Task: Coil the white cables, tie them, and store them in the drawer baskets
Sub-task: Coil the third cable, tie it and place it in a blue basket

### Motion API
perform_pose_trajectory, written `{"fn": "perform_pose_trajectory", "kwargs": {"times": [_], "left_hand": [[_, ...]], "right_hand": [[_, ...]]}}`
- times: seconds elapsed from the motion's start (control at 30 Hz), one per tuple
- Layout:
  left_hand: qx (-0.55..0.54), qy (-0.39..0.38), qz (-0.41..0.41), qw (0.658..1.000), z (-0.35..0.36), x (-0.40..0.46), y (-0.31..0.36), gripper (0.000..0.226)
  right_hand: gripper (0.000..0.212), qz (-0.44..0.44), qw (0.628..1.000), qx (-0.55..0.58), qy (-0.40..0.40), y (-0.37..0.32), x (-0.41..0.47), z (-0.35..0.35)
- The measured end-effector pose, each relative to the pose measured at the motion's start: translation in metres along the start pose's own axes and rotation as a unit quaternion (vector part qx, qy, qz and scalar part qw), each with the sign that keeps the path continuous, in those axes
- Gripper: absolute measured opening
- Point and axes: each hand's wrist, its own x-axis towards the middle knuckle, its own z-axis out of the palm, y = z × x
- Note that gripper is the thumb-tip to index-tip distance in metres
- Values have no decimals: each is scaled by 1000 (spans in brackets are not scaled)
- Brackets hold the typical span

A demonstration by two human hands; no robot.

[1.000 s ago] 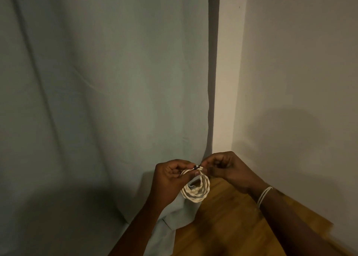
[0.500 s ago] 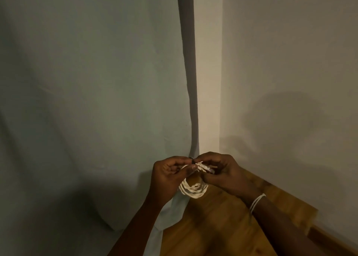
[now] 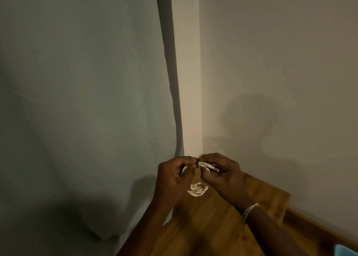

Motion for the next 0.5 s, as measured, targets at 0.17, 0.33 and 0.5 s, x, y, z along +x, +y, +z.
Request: {"fn": "perform_pose_trajectory", "kwargs": {"times": [0.17, 0.33, 0.5], "left_hand": [[30, -16, 11, 999, -10, -13, 10, 24], [16, -46, 3, 999, -13, -35, 21, 18], [-56, -83, -61, 993, -2, -44, 43, 12]], "right_hand": [[23, -19, 998, -52, 18, -36, -14, 6], [31, -17, 992, -120, -18, -72, -33, 5], [23, -9, 990, -143, 5, -93, -51, -19]]}}
